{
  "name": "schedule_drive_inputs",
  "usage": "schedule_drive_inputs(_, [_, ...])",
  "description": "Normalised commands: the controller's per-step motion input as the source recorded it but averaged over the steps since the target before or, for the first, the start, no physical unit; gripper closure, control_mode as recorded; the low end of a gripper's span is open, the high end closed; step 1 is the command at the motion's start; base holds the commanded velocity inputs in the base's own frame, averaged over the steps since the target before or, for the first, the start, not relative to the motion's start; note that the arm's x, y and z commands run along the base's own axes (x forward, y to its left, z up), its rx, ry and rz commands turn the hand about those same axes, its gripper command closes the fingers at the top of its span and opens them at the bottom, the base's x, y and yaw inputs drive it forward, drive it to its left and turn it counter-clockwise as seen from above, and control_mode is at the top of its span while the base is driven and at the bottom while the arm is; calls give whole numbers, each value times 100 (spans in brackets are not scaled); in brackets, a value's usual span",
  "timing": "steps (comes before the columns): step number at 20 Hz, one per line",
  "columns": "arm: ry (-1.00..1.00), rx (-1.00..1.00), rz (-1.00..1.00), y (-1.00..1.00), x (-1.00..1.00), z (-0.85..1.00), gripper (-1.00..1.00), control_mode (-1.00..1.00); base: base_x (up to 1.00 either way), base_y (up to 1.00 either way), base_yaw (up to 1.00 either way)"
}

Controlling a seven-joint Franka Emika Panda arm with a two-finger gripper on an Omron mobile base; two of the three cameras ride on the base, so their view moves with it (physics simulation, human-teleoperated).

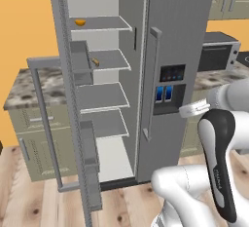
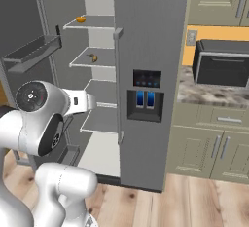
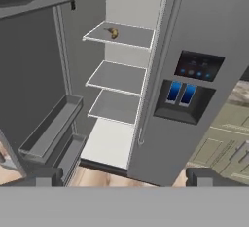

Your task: Retrieve the orange and banana from the fridge and place them into the bowl on the dining table.

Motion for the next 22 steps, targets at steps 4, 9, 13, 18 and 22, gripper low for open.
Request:
schedule_drive_inputs(4, [0,0,0,0,0,0,-100,100,54,6,0])
schedule_drive_inputs(9, [0,0,0,0,0,0,-100,100,65,17,1])
schedule_drive_inputs(13, [0,0,0,0,0,0,-100,100,58,23,11])
schedule_drive_inputs(18, [0,0,0,0,0,0,-100,100,52,18,21])
schedule_drive_inputs(22, [0,0,0,0,0,0,-100,100,44,15,24])
